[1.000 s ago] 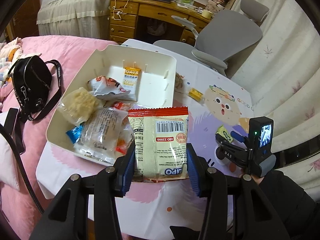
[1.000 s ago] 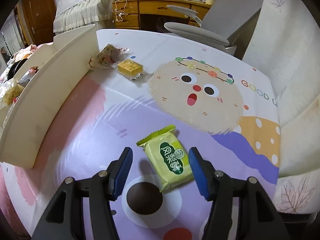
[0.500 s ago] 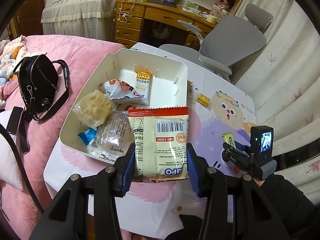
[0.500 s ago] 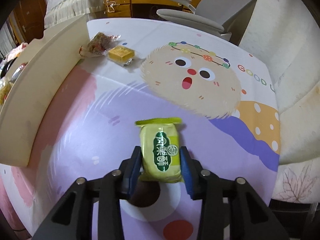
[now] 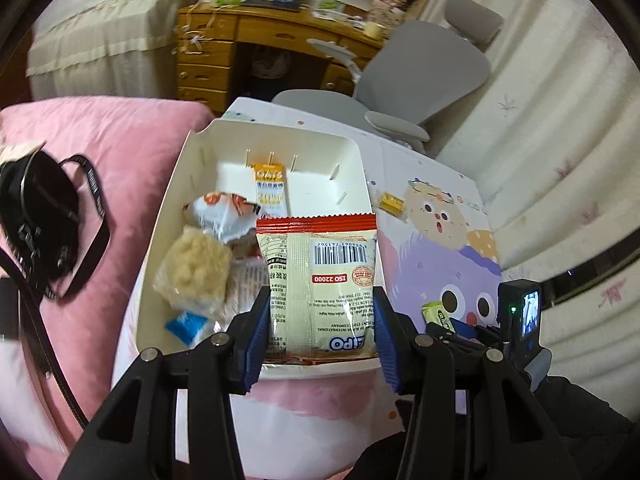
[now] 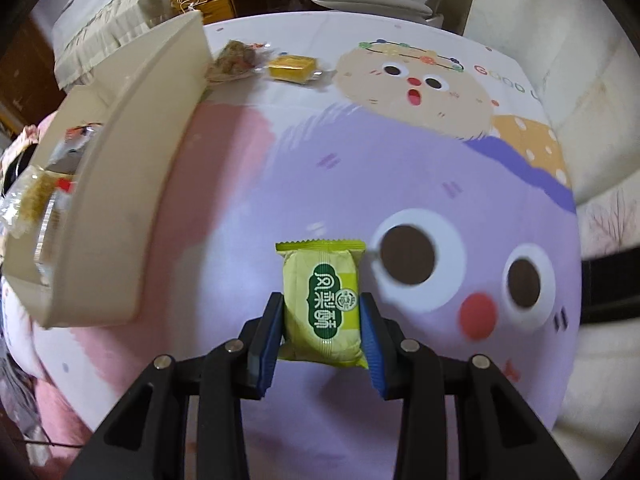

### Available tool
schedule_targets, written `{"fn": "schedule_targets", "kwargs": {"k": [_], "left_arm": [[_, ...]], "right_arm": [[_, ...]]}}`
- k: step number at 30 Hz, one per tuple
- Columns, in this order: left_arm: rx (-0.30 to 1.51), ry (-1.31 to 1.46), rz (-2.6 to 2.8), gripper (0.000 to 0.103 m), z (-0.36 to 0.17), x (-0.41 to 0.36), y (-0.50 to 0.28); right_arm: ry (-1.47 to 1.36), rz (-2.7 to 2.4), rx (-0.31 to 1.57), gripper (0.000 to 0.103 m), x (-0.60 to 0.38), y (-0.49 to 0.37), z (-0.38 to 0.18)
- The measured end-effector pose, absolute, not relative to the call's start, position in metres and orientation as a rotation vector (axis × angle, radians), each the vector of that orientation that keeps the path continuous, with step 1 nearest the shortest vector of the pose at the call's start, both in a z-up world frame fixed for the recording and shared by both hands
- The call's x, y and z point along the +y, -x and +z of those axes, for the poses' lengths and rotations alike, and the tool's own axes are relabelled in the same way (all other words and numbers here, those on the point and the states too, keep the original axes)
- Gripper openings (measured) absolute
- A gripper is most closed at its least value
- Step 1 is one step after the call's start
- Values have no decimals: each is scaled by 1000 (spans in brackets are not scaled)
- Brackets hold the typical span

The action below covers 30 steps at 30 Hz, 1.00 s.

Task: Organize snacks
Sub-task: 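Carry the LIPO bag into the tray with left tool while right tool drops green cake there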

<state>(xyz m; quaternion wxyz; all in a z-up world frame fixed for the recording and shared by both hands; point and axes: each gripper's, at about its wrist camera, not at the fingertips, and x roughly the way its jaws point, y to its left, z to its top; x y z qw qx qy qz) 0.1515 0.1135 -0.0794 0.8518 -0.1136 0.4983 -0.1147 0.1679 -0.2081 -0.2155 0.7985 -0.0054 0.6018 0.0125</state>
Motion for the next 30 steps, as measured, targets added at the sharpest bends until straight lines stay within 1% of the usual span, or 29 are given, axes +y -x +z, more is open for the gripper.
{"fn": "schedule_targets", "kwargs": {"k": [5, 16, 20, 25, 27, 29, 30], "left_arm": [[1051, 207, -328, 46, -78, 133, -164], [1027, 103, -505, 46, -71, 155, -189], [1026, 66, -552, 46, -73, 161, -195], [1025, 60, -584, 47, -75, 170, -198], [1030, 65, -587, 51, -78, 175, -198], [1040, 69, -615, 72, -81, 179, -197], [1037, 71, -627, 73, -82, 180, -195]], "right_arm": [[-31, -9, 1242, 37, -179, -156, -190], [-183, -101, 1037, 37, -134, -140, -127], [-226, -79, 971, 37, -115, -138, -112], [-253, -29, 941, 37, -88, -138, -107], [-242, 13, 935, 38, -74, -139, -107], [-232, 60, 951, 38, -60, -141, -110], [-232, 74, 964, 41, -54, -143, -113]]}}
